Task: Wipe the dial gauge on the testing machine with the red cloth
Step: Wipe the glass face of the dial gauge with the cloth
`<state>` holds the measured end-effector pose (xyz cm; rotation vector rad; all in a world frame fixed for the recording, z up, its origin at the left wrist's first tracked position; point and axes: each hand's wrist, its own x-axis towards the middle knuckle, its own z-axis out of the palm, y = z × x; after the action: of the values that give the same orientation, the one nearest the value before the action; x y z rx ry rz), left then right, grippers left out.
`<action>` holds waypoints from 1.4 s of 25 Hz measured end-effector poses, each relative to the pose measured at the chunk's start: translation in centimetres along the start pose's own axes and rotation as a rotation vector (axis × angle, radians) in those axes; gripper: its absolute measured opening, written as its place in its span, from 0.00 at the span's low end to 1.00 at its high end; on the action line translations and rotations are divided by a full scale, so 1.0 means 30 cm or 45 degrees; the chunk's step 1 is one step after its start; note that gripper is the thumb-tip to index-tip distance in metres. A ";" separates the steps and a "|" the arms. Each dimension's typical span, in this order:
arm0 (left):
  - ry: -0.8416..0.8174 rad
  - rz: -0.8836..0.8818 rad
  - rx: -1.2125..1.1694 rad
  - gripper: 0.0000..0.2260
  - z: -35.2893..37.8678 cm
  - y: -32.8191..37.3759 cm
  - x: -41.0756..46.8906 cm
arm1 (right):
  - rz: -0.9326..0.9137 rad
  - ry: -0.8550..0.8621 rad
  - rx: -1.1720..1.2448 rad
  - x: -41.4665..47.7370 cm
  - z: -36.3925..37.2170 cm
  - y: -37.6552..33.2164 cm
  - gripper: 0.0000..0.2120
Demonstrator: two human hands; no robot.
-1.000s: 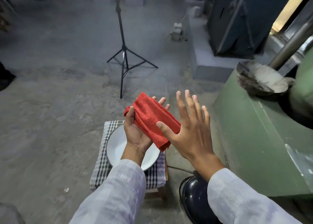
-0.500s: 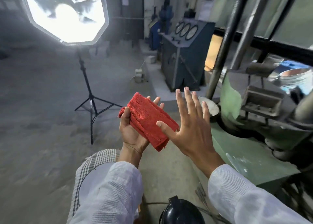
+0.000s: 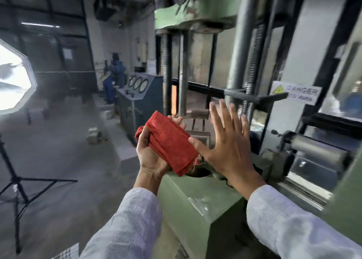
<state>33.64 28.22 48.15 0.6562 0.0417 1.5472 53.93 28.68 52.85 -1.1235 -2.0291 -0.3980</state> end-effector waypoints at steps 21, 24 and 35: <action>-0.280 -0.406 -0.089 0.39 1.028 -1.625 0.331 | 0.612 0.336 -0.761 -0.698 -1.311 1.333 0.47; -0.104 -0.411 -0.009 0.26 1.106 -1.789 0.348 | 0.686 0.371 -0.829 -0.787 -1.378 1.472 0.47; 0.150 0.220 1.356 0.40 1.267 -2.321 0.601 | 0.909 0.474 -0.974 -0.882 -1.340 1.960 0.50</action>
<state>113.75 38.75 57.66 1.4138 0.9681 1.6681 129.69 22.75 54.13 -1.9497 -1.0381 -0.9524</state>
